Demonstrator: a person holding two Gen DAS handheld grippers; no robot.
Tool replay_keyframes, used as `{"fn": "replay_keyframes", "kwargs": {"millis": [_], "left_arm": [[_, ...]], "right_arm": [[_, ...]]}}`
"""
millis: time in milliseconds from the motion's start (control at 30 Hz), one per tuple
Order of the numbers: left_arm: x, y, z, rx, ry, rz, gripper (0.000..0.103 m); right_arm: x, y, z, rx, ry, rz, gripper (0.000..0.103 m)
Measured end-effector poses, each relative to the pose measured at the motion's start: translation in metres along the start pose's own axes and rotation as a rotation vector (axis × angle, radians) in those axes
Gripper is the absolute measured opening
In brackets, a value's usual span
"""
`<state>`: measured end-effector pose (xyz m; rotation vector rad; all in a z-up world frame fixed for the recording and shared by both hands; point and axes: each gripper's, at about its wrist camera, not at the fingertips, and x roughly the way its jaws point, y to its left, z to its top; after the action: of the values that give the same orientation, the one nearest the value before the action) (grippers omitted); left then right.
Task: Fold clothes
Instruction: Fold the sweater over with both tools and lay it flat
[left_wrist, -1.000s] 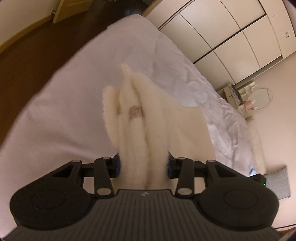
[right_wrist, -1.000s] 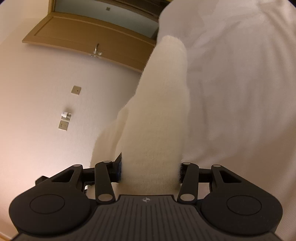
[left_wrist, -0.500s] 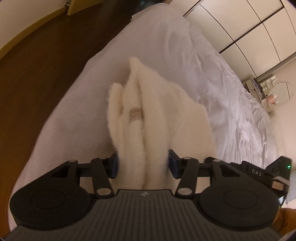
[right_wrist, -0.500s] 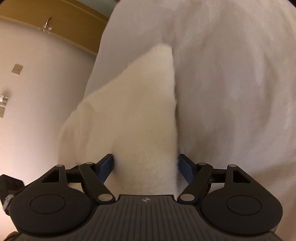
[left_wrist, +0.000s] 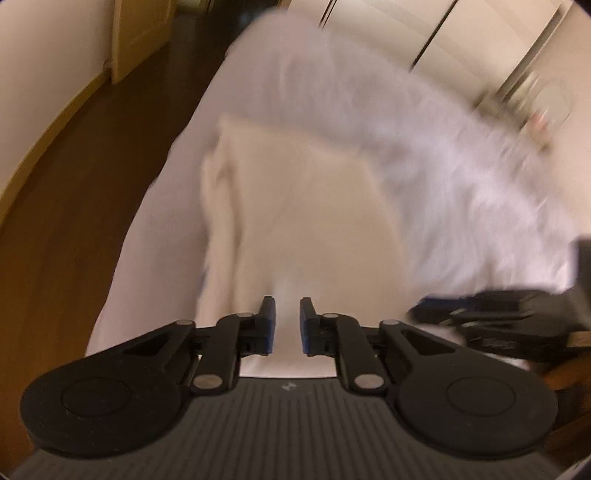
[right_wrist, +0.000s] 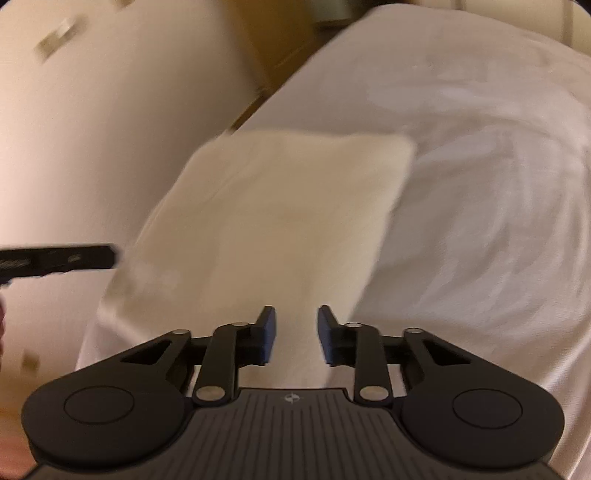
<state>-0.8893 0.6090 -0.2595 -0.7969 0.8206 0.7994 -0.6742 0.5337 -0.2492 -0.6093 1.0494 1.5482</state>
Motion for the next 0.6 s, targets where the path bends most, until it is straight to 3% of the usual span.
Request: {"fn": "replay_keyframes", "kwargs": {"millis": [67,167,333,400,500,600], "left_arm": [[0.020,0.012,-0.011,-0.050,0.038,0.007,0.003],[0.031,0.030,-0.019,-0.155,0.032,-0.031,0.003],[0.021,0.022,-0.013,-0.136,0.035,-0.012,0.002],[0.005,0.010,-0.006,-0.086,0.007,-0.008,0.002],[-0.019,-0.001,0.005,-0.035,-0.058,-0.010,0.004],[-0.019,0.002,0.013,-0.027,-0.085,0.004,0.004]], "right_arm": [[0.011,0.005,-0.009,-0.065,0.013,-0.014,0.027],[0.029,0.013,-0.021,-0.162,0.033,-0.035,0.033],[0.043,0.026,-0.037,-0.290,0.065,-0.064,0.036],[0.032,0.024,-0.030,-0.256,0.070,-0.052,0.035],[0.011,0.009,-0.014,-0.140,0.009,-0.023,0.034],[0.004,-0.006,0.006,-0.055,-0.041,-0.027,0.034]]}}
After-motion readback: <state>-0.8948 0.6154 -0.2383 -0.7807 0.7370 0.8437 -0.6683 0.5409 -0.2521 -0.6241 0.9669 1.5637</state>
